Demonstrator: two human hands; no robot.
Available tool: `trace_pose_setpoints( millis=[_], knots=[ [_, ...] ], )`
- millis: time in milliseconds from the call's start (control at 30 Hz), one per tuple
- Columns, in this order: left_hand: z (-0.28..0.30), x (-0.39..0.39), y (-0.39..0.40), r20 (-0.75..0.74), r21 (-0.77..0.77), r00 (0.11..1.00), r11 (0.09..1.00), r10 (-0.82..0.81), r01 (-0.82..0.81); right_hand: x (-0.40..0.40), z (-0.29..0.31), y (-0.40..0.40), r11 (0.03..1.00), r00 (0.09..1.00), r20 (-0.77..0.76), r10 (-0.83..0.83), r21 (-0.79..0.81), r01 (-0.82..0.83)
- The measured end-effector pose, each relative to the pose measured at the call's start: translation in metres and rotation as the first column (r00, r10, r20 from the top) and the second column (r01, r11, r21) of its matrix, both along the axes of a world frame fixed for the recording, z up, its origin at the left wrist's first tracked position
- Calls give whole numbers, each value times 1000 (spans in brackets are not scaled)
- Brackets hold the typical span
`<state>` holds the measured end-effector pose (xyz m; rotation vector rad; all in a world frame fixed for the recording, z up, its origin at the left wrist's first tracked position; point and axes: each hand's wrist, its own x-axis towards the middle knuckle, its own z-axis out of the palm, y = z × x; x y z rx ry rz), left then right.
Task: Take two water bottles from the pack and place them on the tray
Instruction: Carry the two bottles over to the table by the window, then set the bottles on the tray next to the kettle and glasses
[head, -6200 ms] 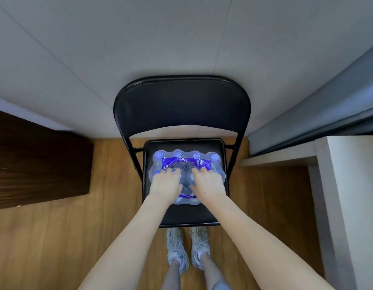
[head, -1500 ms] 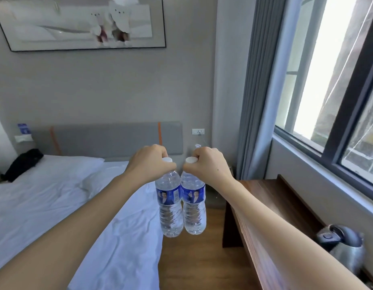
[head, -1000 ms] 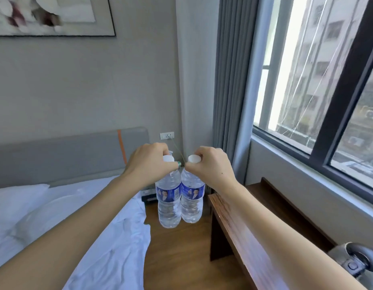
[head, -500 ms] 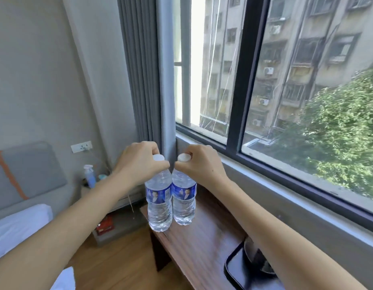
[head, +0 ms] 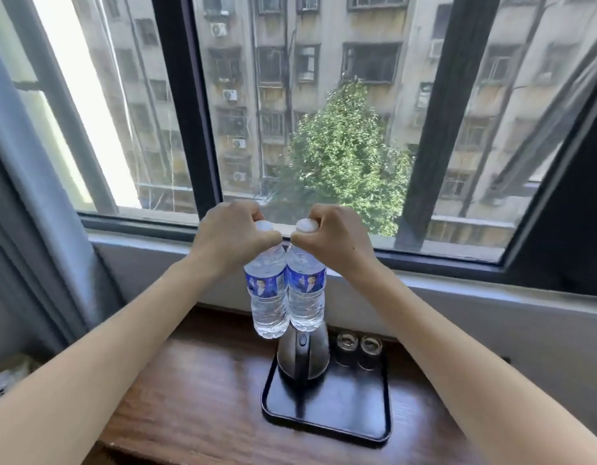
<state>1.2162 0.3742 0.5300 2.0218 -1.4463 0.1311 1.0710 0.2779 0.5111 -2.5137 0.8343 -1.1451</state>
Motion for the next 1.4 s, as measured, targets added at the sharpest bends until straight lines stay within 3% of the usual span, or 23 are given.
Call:
trace_pose_setpoints(
  millis=[200, 400, 633, 1000, 1400],
  knots=[
    [-23, -54, -44, -26, -2, 973, 974, -229, 229, -74, -24, -3, 968, 970, -21, -242, 68, 242],
    [-53, -106, -73, -30, 37, 923, 922, -385, 386, -132, -52, -11, 912, 921, -89, -380, 132, 389],
    [-123, -134, -69, -52, 143, 931, 920, -362, 365, -160, -116, -4, 863, 893, -188, -410, 237, 446],
    [-266, -137, -18, 0, 341, 949, 893, -314, 295, -155, -252, 46, 819, 853, -425, -304, 341, 462],
    [-321, -141, 1, 7, 509, 960, 827, -280, 238, -154, -311, 59, 792, 839, -482, -251, 397, 465]
  ],
)
